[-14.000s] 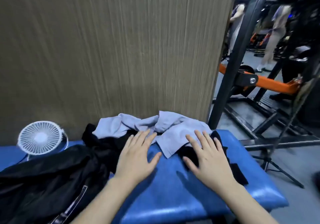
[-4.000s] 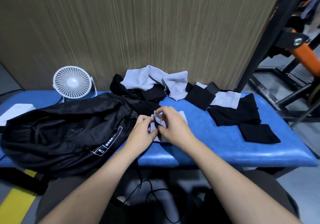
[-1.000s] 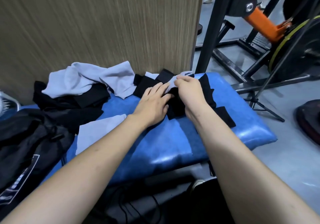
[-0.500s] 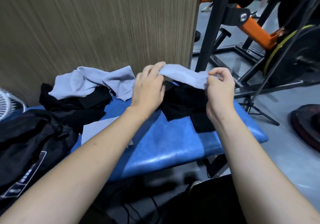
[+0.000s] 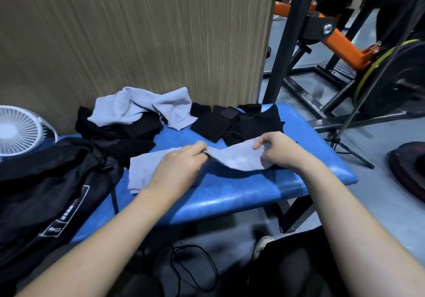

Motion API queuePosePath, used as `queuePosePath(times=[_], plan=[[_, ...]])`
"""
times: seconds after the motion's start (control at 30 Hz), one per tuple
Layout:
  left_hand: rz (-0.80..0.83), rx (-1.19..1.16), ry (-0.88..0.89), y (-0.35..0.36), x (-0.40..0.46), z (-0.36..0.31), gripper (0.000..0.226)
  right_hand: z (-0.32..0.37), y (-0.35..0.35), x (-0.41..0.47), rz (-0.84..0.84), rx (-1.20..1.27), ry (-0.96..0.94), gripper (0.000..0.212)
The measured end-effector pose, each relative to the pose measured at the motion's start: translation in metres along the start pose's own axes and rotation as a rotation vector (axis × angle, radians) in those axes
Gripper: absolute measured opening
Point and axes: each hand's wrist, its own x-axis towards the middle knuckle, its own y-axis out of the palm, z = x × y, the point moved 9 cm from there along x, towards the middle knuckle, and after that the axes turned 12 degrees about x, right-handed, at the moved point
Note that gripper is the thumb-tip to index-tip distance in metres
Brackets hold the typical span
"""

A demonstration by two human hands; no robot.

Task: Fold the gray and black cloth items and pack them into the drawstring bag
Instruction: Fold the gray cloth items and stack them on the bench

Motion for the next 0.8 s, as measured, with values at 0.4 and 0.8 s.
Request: queuePosePath(times=[0.4, 0.8], plan=[[0.196, -0.271, -0.091, 0.023, -0.045, 0.010, 0.027, 0.000, -0.008, -0.008, -0.101, -0.078, -0.062, 0.024], [0.299, -0.068, -0.161, 0.052, -0.044, 0.013, 0.052, 0.052, 0.024, -0.038, -0.011, 0.238, -0.205, 0.028]])
